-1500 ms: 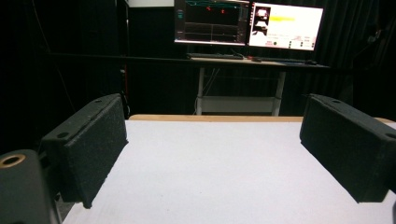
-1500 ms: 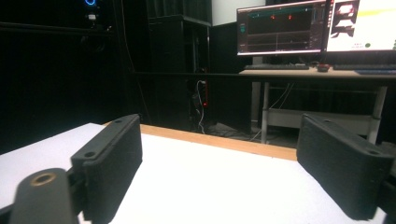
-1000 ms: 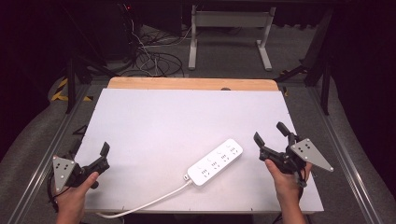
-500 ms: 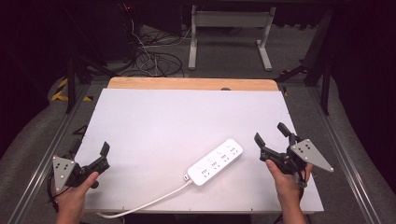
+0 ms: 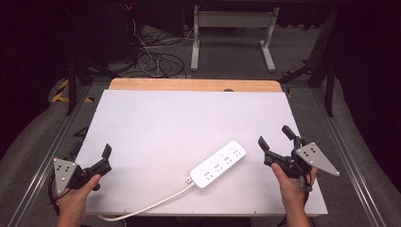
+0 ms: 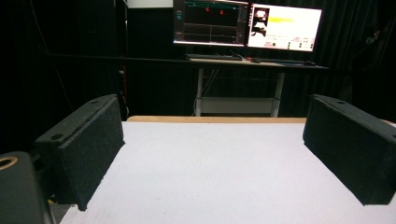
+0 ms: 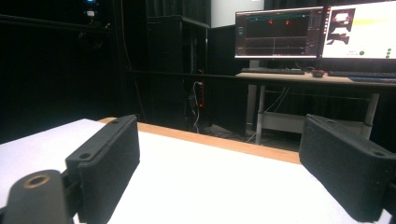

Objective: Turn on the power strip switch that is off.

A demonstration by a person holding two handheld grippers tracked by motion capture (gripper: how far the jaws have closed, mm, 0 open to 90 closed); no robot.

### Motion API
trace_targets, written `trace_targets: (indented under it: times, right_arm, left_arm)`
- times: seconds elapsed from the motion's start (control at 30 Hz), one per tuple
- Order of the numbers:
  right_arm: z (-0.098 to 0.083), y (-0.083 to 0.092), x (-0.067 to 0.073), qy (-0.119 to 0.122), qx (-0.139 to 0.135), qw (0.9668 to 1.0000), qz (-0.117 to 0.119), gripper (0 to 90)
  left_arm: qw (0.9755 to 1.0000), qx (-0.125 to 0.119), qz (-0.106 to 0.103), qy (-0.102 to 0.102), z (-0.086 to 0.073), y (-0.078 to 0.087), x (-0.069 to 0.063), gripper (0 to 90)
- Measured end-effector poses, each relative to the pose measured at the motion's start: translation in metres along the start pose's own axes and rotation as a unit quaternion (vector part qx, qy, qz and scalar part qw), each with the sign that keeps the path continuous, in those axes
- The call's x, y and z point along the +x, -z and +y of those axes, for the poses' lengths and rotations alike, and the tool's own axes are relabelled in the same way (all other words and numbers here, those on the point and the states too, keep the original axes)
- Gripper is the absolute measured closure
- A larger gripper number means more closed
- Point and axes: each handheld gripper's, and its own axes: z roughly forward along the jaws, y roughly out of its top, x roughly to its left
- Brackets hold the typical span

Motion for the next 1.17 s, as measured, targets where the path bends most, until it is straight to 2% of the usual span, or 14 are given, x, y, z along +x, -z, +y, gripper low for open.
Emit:
trace_targets:
  times: [0.33, 0.7, 1.17]
  right_arm:
    - [-0.0026, 0.0021, -0.0021, 0.000, 0.009, 0.9999, -0.005, 12.4]
    - [-0.0039, 0.0002, -0.0023, -0.003, 0.013, 0.9999, -0.003, 8.0]
    - [-0.0057, -0.0014, -0.0031, 0.003, 0.018, 0.9998, -0.002, 6.8]
  left_arm:
    - [1.0000, 0.002, -0.008, -0.002, -0.0009, -0.0045, -0.0033, 5.6]
    - [1.0000, 0.002, -0.006, 0.000, -0.0011, -0.0039, -0.0027, 4.8]
    - [1.0000, 0.004, -0.005, -0.001, -0.0016, -0.0044, -0.0025, 4.4]
